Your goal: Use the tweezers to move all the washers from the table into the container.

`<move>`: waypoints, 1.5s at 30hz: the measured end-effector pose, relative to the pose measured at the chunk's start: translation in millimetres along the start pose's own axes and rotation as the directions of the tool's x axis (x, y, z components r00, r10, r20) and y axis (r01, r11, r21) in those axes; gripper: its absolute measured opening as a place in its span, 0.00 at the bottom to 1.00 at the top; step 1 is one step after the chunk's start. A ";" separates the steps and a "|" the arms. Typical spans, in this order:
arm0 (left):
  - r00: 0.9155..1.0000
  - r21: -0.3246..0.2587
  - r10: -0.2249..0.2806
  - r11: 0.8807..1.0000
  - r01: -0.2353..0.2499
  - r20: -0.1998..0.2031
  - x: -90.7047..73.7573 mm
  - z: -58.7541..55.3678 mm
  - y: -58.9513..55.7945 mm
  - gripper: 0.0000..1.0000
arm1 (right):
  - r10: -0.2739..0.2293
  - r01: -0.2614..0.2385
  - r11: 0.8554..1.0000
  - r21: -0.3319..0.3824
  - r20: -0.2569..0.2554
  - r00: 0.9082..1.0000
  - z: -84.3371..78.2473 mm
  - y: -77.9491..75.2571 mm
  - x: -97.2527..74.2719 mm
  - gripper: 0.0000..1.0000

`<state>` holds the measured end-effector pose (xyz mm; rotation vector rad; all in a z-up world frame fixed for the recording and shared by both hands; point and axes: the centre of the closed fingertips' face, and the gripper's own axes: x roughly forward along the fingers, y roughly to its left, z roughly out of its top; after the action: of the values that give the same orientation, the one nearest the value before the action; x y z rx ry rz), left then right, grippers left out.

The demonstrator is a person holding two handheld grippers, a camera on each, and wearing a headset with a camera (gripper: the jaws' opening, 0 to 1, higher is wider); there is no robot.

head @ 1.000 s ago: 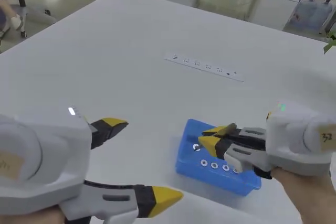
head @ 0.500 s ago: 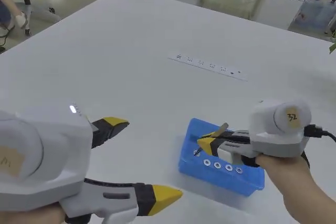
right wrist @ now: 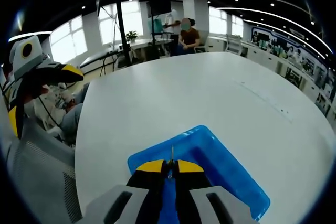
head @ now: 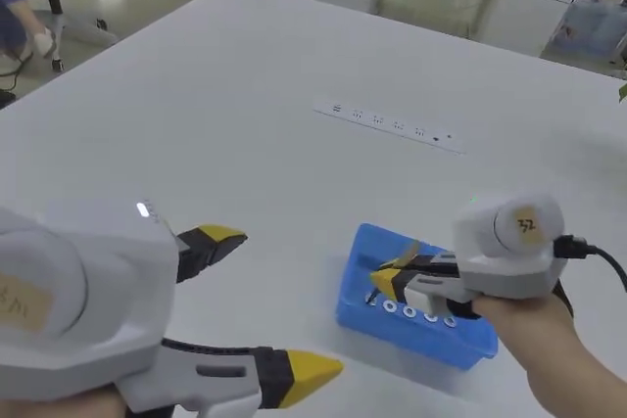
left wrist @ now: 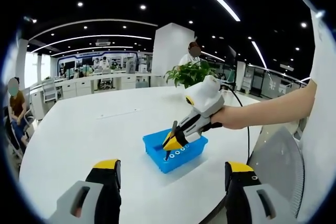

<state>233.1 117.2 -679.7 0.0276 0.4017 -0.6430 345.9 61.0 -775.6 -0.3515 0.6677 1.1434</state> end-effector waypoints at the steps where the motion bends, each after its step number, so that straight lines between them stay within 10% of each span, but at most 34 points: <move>1: 1.000 0.001 -0.001 1.000 0.001 -0.001 0.3 0.1 -0.3 0.82 | 0.001 -0.001 1.000 0.004 0.001 1.000 -0.2 0.1 -0.3 0.03; 16: 0.998 0.036 -0.057 0.998 0.058 -0.022 11.3 5.9 -11.6 0.73 | -0.079 0.074 0.997 0.033 0.173 0.982 23.1 18.0 -59.1 0.03; 27: 0.988 0.085 -0.152 0.984 0.154 -0.034 26.4 11.7 -32.9 0.64 | -0.035 0.030 0.999 0.044 0.128 0.991 -10.6 48.2 -79.9 0.04; 33: 0.968 0.126 -0.237 0.961 0.246 -0.083 36.0 5.6 -57.5 0.50 | 0.034 -0.031 0.991 -0.130 0.016 0.999 -34.3 75.9 -72.3 0.04; 38: 0.946 0.167 -0.300 0.933 0.318 -0.122 44.0 -0.4 -79.1 0.37 | 0.106 -0.118 0.955 -0.273 -0.058 0.993 -42.7 105.0 -63.0 0.04; 45: 0.912 0.197 -0.369 0.895 0.400 -0.178 44.7 -8.3 -94.2 0.21 | 0.138 -0.164 0.927 -0.337 -0.100 0.985 -45.7 127.0 -53.3 0.04</move>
<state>207.2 16.9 -694.8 0.2182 0.4681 -1.0846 201.8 45.9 -766.2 -0.6523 0.5653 1.4044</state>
